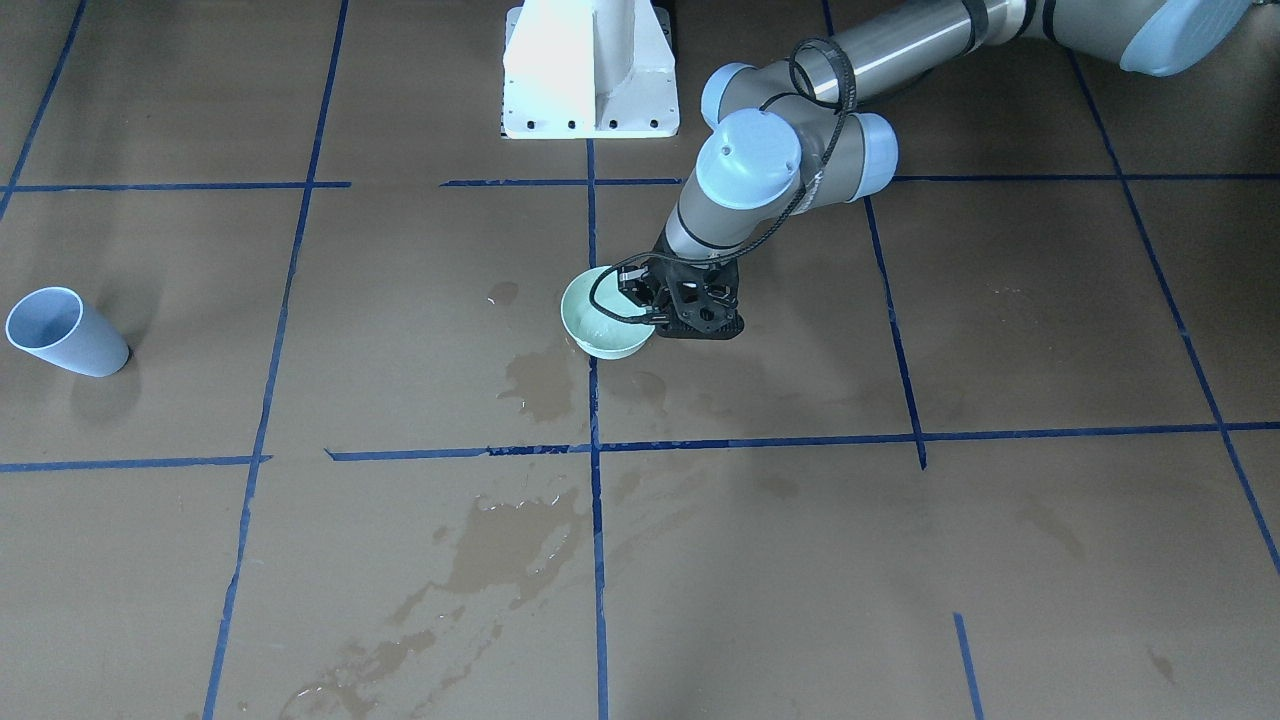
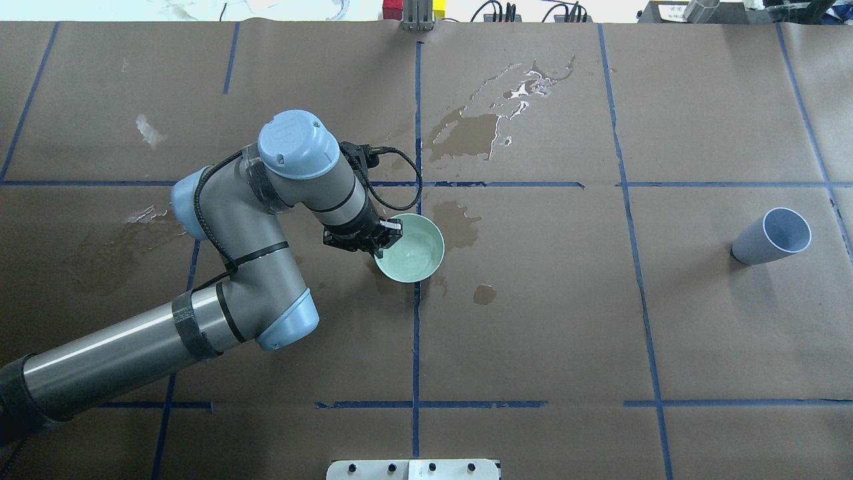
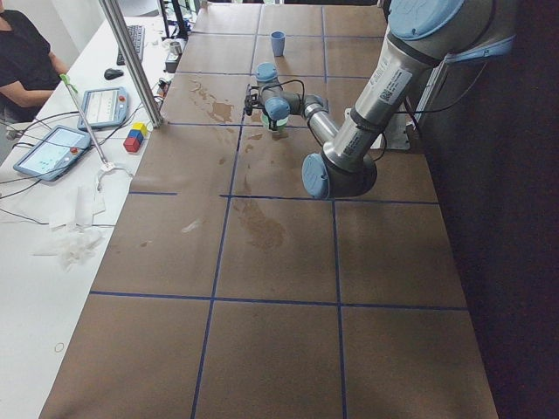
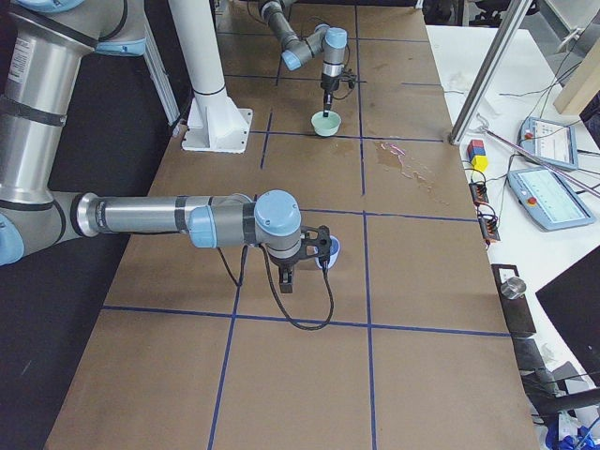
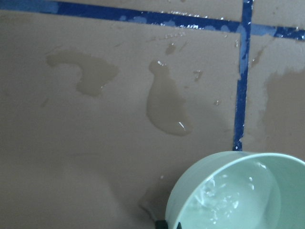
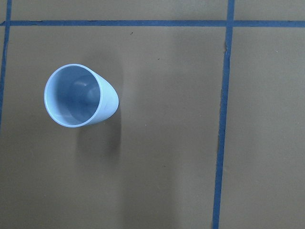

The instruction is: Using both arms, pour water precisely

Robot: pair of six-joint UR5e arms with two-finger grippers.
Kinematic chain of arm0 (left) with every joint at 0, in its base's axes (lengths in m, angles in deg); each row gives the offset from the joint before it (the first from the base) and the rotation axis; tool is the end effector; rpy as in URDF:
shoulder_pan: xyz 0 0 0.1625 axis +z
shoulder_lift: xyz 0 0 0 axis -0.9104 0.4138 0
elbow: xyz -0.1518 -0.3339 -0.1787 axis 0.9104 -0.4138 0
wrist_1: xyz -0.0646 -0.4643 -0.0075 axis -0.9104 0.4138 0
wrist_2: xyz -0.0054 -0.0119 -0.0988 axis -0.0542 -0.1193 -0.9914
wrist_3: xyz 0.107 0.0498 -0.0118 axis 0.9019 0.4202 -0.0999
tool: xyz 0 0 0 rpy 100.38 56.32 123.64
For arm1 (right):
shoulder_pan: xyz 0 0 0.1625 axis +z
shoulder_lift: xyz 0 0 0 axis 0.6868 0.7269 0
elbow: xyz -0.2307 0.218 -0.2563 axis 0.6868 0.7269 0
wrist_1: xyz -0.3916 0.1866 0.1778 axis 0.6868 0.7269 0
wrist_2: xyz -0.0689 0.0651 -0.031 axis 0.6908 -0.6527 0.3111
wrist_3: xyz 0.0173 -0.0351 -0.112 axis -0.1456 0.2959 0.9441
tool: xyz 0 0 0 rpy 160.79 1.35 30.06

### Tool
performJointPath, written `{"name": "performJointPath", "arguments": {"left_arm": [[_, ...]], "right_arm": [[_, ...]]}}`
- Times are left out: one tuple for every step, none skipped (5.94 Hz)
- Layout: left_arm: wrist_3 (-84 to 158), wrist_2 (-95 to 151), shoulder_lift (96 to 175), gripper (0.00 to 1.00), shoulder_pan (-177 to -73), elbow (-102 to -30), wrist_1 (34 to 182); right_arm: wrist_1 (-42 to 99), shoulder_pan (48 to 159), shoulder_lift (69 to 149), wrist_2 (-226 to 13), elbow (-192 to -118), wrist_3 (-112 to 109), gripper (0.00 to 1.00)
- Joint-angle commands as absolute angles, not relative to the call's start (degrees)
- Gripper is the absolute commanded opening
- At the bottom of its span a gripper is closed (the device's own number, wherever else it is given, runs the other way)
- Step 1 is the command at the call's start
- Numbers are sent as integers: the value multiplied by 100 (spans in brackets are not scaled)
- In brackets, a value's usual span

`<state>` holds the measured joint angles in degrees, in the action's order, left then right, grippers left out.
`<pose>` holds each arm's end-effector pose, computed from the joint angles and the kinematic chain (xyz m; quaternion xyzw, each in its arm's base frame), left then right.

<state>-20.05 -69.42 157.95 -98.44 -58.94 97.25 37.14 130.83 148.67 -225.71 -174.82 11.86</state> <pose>0.6139 -0.4870 0.1882 -0.0225 0.4780 -0.0037 0.8781 0.0208 -0.4203 0.5838 0.0329 -0.4423 -0.0206 0.8960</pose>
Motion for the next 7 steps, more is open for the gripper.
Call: {"name": "performJointPath", "arguments": {"left_arm": [[-2021,-6837,15964,1,-9755,-5699,9734],[-2021,-6845,16043,2,-9746,-5577,9769],[-2012,-6845,16036,5,-9746,-5567,9821],[-2003,-6845,16018,8,-9746,-5567,9822],[-1977,-6845,15992,9,-9763,-5575,9822],[-1977,-6854,15983,9,-9763,-5584,9830],[-1985,-6845,15983,9,-9772,-5593,9830]], "right_arm": [[3668,13083,14870,-22578,-17482,1194,100],[3668,13083,14870,-22578,-17482,1211,100],[3668,13083,14870,-22604,-17482,1212,100],[3660,13083,14870,-22639,-17482,1220,100],[3660,13083,14870,-22630,-17482,1220,100],[3660,13083,14870,-22630,-17491,1212,100],[3660,13083,14870,-22630,-17482,1220,100]]}}
